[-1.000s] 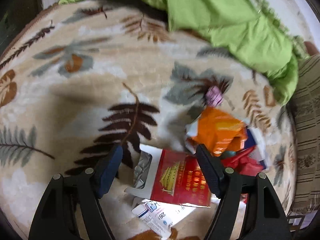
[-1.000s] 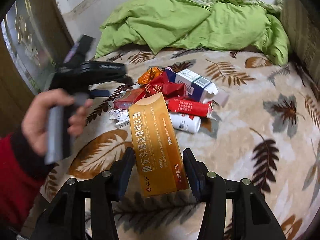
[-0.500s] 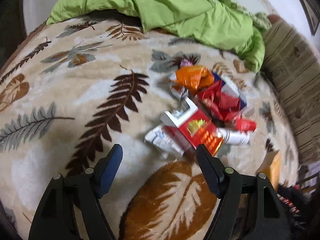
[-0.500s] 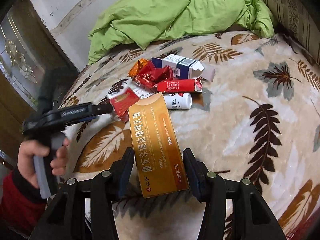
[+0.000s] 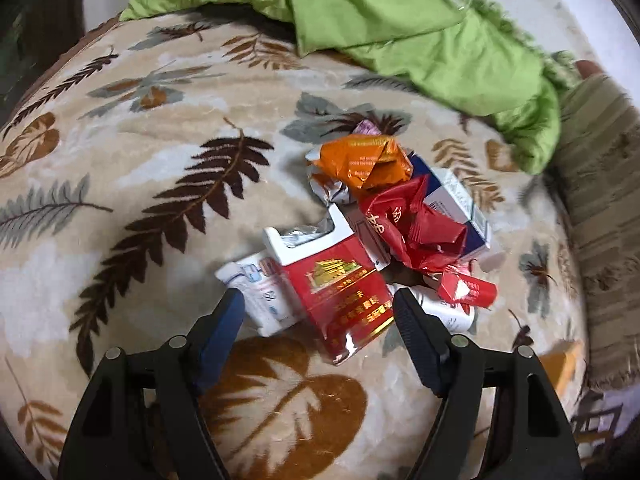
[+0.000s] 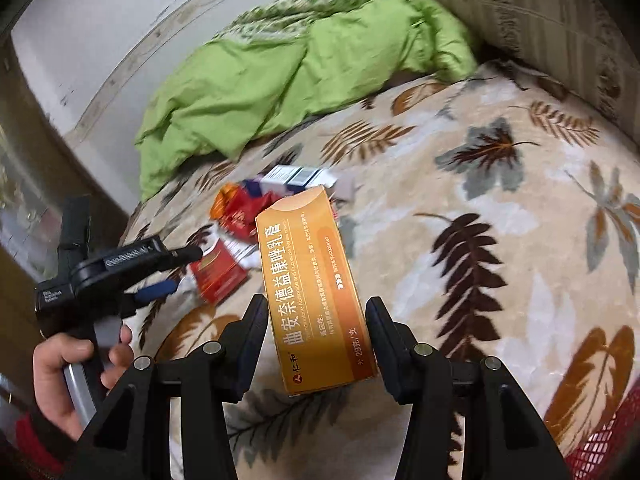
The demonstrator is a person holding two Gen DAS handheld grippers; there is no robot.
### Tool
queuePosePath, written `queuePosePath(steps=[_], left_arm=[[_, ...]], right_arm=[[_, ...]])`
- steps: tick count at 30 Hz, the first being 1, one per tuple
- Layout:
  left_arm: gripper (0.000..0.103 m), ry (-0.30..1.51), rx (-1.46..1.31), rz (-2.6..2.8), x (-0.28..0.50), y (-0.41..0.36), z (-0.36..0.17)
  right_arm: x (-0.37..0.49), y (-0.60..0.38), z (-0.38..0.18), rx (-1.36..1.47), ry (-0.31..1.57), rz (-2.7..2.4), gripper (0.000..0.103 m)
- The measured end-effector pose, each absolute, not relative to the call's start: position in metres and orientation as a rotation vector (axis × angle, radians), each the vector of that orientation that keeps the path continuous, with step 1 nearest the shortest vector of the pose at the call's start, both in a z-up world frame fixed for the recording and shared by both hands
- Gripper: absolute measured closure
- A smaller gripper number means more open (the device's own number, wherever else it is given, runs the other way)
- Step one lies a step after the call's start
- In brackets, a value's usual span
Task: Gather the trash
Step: 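Grasp the orange medicine box with the right tool while the left grasps the red cigarette box, then lift the red cigarette box and orange medicine box above the bed with both tools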
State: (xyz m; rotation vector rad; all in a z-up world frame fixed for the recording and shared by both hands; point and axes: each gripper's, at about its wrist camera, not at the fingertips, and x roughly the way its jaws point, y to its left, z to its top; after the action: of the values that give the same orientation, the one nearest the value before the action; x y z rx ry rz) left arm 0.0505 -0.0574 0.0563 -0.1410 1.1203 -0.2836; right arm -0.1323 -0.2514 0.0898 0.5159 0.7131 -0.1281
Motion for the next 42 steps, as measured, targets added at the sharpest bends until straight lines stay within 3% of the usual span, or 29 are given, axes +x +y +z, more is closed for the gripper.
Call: queuePosePath(steps=[2, 8, 10, 12, 16, 29, 42], left_arm=[[0.015, 1.131, -0.079, -0.225, 0.054, -0.073, 0.053], [0.014, 1.096, 0.131, -0.120, 0.058, -0.092, 0.029], [0.021, 1.079, 0.120, -0.137, 0.054, -0.083, 0.026], [0.040, 1.054, 0.101, -0.156, 0.046, -0.072, 0.027], [0.045, 1.024, 0.012, -0.260, 0.024, -0.046, 0.030], [0.046, 0.762, -0.021, -0.264, -0.077, -0.007, 0.073], [0.045, 0.756, 0.016, -0.212, -0.079, -0.008, 0.069]], right_arm=[[-0.133, -0.254, 0.091, 0.525, 0.702, -0.129, 0.049], [-0.136, -0.259, 0.092, 0.545, 0.680, -0.109, 0.049], [-0.138, -0.261, 0.092, 0.548, 0.672, -0.101, 0.049], [-0.138, -0.263, 0.091, 0.557, 0.670, -0.093, 0.049], [-0.137, -0.262, 0.091, 0.553, 0.673, -0.082, 0.049], [-0.127, -0.232, 0.094, 0.393, 0.720, -0.093, 0.049], [-0.121, -0.206, 0.094, 0.333, 0.689, -0.061, 0.049]])
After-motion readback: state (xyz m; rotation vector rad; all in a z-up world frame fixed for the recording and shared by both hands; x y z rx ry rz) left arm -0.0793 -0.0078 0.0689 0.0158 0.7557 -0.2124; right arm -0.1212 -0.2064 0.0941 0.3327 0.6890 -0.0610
